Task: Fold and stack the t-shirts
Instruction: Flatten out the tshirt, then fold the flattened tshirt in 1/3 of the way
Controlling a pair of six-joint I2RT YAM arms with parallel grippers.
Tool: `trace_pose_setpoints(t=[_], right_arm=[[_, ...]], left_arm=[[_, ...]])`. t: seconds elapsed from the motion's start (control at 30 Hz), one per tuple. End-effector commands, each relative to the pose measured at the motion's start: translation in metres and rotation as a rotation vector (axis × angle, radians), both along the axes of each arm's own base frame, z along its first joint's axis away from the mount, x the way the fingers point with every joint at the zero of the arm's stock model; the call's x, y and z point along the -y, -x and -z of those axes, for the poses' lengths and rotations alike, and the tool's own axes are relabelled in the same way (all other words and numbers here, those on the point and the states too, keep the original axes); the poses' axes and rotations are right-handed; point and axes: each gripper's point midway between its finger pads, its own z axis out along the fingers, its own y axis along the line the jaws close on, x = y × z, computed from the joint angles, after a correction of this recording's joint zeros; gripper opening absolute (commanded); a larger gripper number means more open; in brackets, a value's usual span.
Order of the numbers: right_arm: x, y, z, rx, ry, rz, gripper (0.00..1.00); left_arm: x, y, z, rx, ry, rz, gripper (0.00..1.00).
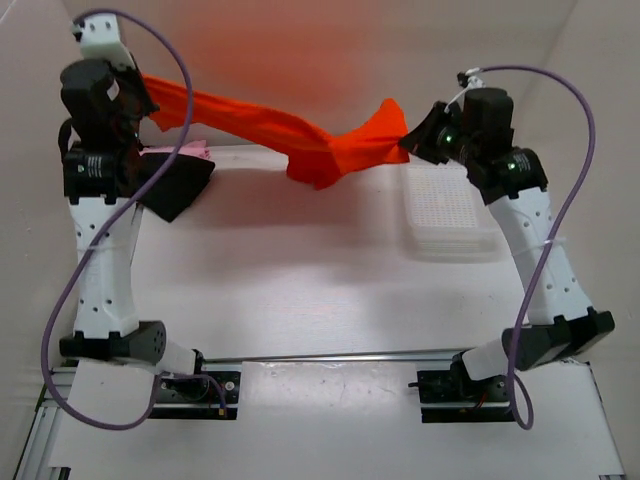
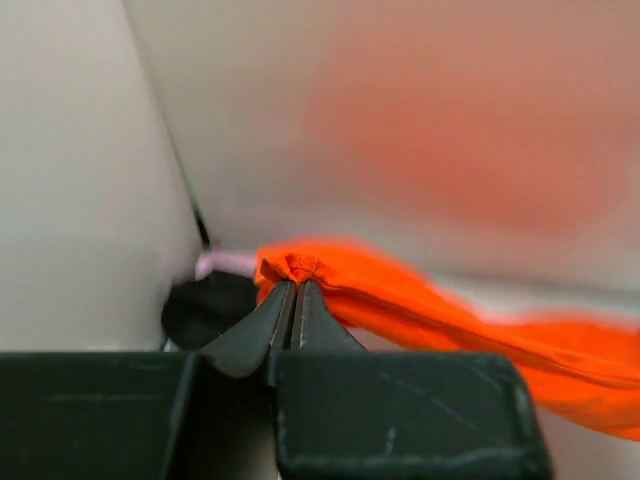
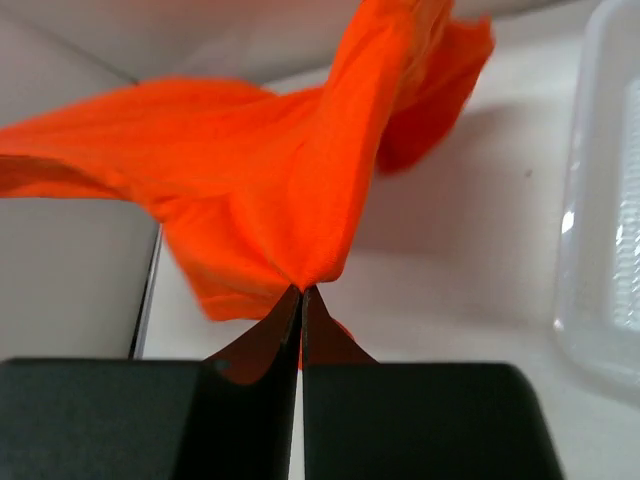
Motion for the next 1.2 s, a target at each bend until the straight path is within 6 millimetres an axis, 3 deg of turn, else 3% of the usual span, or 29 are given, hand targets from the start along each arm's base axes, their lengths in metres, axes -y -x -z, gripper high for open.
trace_pose_setpoints(t=[0.0, 0.03, 0.07, 0.13, 0.17, 0.23, 0.27, 0.33, 0.37, 0.4, 0.47, 0.5, 0.57, 0.67, 0.8, 0.93, 1.17], right_arm=[[-0.017, 0.021, 0.058, -0.13, 0.031, -0.074, 0.0], [-0.015, 0.031, 0.092, -0.205, 0.061, -0.074, 0.0], [-0.018, 0.046, 0.094, -0.196, 0.059, -0.08, 0.0], [-0.018, 0.067, 0.119, -0.24, 0.073, -0.075, 0.0], [-0.021, 0.092, 0.143, -0.281, 0.095, -0.097, 0.0], [-0.018, 0.117, 0.166, -0.323, 0.119, -0.072, 0.0], [-0.02, 0.146, 0.184, -0.35, 0.144, -0.105, 0.0], [-0.016, 0.179, 0.21, -0.428, 0.173, -0.099, 0.0], [-0.014, 0.205, 0.233, -0.474, 0.21, -0.132, 0.0], [-0.004, 0.221, 0.25, -0.528, 0.258, -0.121, 0.0], [0.002, 0.254, 0.284, -0.627, 0.3, -0.139, 0.0], [0.004, 0.263, 0.295, -0.653, 0.318, -0.145, 0.0], [0.002, 0.279, 0.305, -0.691, 0.32, -0.167, 0.0], [0.005, 0.279, 0.31, -0.686, 0.34, -0.162, 0.0], [0.006, 0.248, 0.296, -0.615, 0.388, -0.121, 0.0], [0.007, 0.226, 0.299, -0.605, 0.437, -0.129, 0.0], [0.007, 0.199, 0.32, -0.632, 0.485, -0.157, 0.0]], left_arm=[[0.008, -0.009, 0.1, -0.254, 0.001, 0.05, 0.11], [0.008, 0.005, 0.107, -0.266, 0.002, 0.05, 0.11], [0.008, 0.009, 0.154, -0.371, 0.003, 0.05, 0.11], [0.008, 0.025, 0.188, -0.442, 0.003, 0.049, 0.11], [0.008, 0.043, 0.221, -0.51, 0.004, 0.049, 0.11], [0.005, 0.062, 0.253, -0.573, 0.001, 0.037, 0.11], [0.003, 0.081, 0.282, -0.629, -0.002, 0.025, 0.11], [-0.004, 0.101, 0.309, -0.679, -0.003, 0.0, 0.11], [-0.006, 0.115, 0.316, -0.685, -0.008, -0.015, 0.11], [-0.011, 0.133, 0.348, -0.763, -0.01, -0.034, 0.11], [-0.017, 0.154, 0.364, -0.788, -0.014, -0.063, 0.11], [-0.018, 0.171, 0.387, -0.853, -0.019, -0.072, 0.11], [-0.022, 0.187, 0.402, -0.888, -0.019, -0.09, 0.11], [-0.026, 0.209, 0.423, -0.933, -0.01, -0.111, 0.11], [-0.028, 0.223, 0.434, -0.974, 0.004, -0.118, 0.11], [-0.029, 0.227, 0.447, -1.02, 0.025, -0.121, 0.11], [-0.041, 0.213, 0.463, -1.046, 0.053, -0.167, 0.11]])
